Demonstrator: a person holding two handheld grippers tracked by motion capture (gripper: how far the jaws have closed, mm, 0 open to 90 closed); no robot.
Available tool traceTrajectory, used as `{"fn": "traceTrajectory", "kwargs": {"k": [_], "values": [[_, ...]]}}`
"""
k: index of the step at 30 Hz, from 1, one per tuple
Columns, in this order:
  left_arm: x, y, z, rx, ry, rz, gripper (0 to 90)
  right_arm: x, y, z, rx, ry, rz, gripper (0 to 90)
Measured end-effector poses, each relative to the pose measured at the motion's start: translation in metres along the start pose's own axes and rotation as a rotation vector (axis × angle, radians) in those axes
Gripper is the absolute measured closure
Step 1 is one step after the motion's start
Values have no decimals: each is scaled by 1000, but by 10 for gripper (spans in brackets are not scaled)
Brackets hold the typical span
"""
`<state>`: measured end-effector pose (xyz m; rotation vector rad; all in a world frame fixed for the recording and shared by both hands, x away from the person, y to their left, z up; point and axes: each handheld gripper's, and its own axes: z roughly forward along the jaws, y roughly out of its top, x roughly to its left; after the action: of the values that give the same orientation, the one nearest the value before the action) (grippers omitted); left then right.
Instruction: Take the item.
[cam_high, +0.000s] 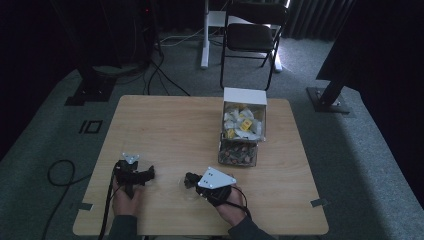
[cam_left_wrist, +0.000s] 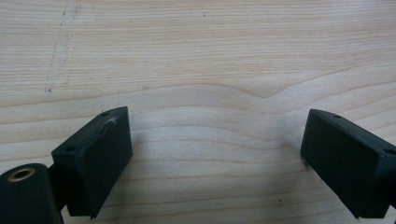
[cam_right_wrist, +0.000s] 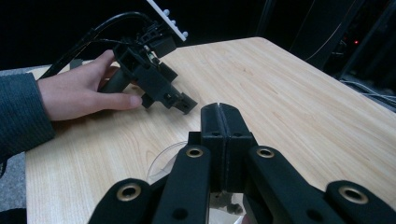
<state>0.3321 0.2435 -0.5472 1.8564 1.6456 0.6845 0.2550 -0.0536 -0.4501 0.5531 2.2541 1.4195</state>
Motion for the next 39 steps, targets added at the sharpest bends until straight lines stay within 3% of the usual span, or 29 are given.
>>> {"fn": "traceTrajectory", "kwargs": {"k": [10, 11, 12, 13, 14, 15, 16, 25, 39], "values": [[0, 0, 0, 0, 0, 0, 94, 3, -2, 4, 9, 7, -4, 899], [0, 0, 0, -1, 0, 0, 94, 3, -3, 4, 11, 9, -7, 865], [0, 0, 0, -1, 0, 0, 94, 3, -3, 4, 12, 14, -9, 754], [0, 0, 0, -1, 0, 0, 94, 3, -3, 4, 12, 14, -9, 754], [0, 0, 0, 0, 0, 0, 94, 4, -3, 5, 11, 12, -7, 662], [0, 0, 0, 0, 0, 0, 94, 3, -3, 4, 1, 18, 11, 515], [0, 0, 0, 1, 0, 0, 94, 2, -3, 4, -2, 16, 15, 482], [0, 0, 0, 1, 0, 0, 94, 0, -3, 2, 1, 35, 31, 440], [0, 0, 0, 1, 0, 0, 94, -6, -8, -6, -2, 20, 48, 442]]}}
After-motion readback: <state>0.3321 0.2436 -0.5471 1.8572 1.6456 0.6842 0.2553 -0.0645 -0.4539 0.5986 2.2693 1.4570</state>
